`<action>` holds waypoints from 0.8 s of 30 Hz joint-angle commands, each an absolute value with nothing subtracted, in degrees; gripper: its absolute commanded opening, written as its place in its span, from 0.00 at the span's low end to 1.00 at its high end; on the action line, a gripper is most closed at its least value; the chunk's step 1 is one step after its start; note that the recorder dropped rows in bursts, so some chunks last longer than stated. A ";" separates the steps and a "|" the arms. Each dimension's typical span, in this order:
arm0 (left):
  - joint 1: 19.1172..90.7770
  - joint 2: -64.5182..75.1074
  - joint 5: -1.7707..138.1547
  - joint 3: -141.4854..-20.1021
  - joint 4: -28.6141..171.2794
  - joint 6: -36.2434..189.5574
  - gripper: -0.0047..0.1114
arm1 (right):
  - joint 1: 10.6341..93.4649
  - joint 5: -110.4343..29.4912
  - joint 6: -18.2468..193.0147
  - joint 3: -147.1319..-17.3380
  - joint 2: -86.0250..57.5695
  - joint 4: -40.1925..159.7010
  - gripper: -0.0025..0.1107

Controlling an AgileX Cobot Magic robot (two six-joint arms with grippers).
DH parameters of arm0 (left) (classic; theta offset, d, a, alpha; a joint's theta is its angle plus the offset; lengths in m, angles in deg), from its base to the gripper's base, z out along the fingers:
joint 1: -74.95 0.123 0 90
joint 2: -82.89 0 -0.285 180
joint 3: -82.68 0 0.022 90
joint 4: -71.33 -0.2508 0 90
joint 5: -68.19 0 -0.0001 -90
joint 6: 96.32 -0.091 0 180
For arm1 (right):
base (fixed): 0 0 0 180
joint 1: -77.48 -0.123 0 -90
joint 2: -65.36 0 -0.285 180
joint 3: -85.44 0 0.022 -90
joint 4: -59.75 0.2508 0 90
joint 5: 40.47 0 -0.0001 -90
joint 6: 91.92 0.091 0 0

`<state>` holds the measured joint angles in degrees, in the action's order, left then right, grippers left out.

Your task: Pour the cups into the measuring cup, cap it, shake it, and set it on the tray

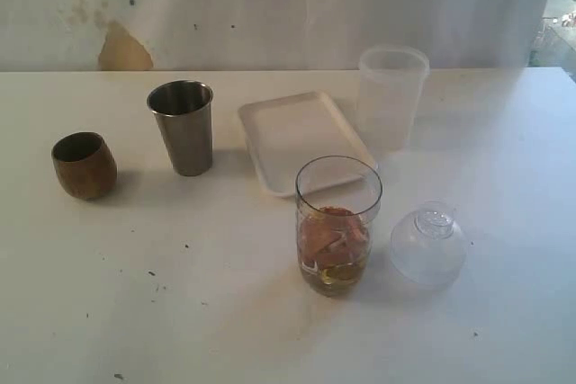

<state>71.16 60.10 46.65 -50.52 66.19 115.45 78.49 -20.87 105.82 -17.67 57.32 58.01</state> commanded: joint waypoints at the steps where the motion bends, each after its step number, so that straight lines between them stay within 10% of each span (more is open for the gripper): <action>1: 72.69 63.16 46.51 -48.58 66.65 115.08 0.05 | 78.63 -21.01 106.10 -17.34 57.57 57.59 0.03; 24: 76.82 72.88 73.44 -25.55 71.33 96.69 0.05 | 78.63 -21.01 106.10 -17.34 57.57 57.59 0.03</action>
<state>75.02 71.38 72.77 -27.75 70.17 98.40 78.49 -20.87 106.04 -17.67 57.32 58.01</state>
